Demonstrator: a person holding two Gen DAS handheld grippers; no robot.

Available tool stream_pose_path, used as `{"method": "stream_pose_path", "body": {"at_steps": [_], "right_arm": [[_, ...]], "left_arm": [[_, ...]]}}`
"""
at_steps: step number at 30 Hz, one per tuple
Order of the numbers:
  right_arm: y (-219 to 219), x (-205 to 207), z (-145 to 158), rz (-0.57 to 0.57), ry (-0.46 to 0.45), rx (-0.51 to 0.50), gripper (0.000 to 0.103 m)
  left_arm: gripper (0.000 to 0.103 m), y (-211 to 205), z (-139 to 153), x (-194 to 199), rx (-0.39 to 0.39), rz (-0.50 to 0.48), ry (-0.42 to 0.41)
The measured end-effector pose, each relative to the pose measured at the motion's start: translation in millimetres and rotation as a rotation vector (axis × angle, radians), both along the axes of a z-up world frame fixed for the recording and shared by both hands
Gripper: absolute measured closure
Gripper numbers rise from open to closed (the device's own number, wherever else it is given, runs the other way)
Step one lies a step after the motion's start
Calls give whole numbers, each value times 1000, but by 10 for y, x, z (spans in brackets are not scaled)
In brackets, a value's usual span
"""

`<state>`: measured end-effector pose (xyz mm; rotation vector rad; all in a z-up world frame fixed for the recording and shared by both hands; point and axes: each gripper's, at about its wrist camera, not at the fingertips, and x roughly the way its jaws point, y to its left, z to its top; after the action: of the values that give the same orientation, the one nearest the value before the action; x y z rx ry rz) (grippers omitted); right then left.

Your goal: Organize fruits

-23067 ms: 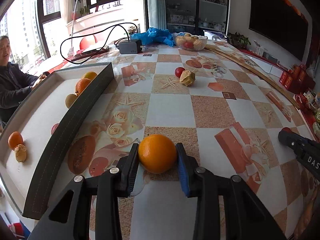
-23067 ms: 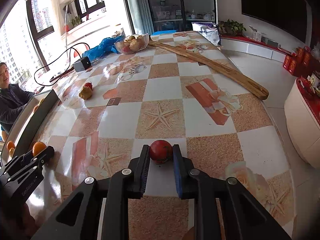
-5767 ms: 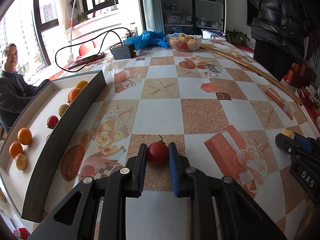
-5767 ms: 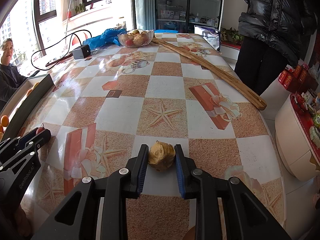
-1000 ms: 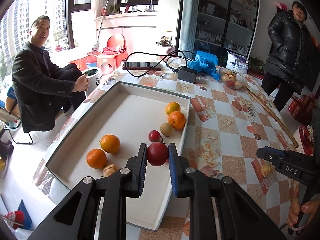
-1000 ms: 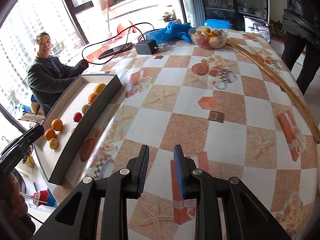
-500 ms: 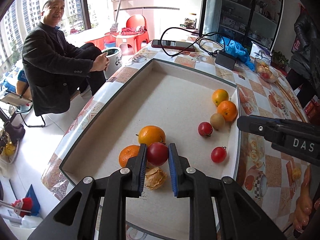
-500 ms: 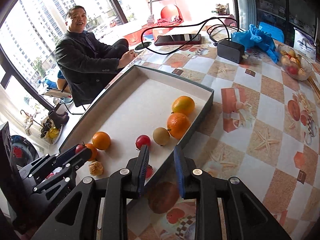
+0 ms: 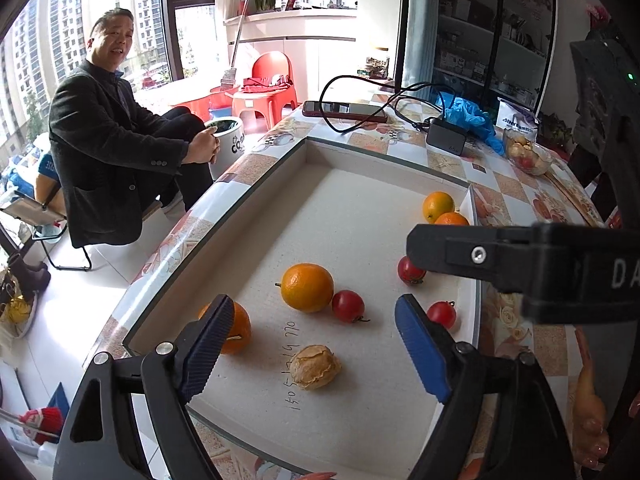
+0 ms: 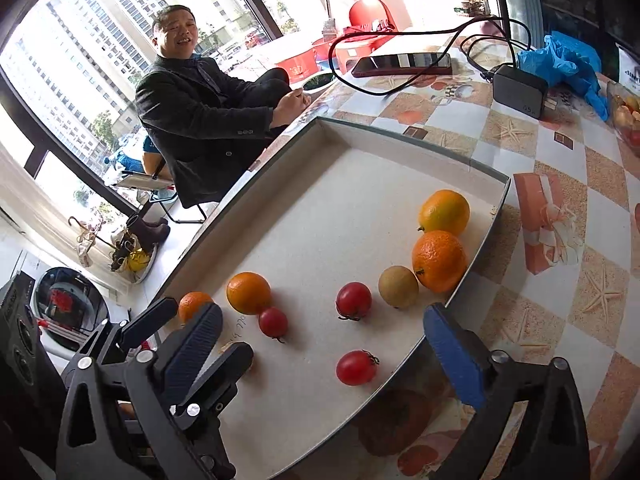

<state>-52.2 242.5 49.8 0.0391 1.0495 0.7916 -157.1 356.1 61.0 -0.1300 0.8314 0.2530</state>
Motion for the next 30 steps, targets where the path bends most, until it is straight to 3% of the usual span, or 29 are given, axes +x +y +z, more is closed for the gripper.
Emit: {"method": "stream_pose_path", "body": {"at_steps": [5,12,16,18,24,30], "right_arm": [[-472,-40,214,-111,-63,-31,0],[-2093,-70,328,-518,-56,-38,0],[-3007,-182,486,-764,-104,-47,0],[-3302,-214,492,-833,-93,-56,0],[-3398,-212,77,-797,-13,-142,0],[-3268,-183,-466,-768,19,-252,0]], "left_arm": [[0,-23,89,-72,-24,0,-22],[0,-510,351,-76,-21,-141,-53],[0,-922,478,-45,-81,-253,-58],[0,-1159,522,-34,-103,-308,-47],[0,-1752,654,-62,-80,-409,-41],[0,-2123,531,119,-20,-417,8]]}}
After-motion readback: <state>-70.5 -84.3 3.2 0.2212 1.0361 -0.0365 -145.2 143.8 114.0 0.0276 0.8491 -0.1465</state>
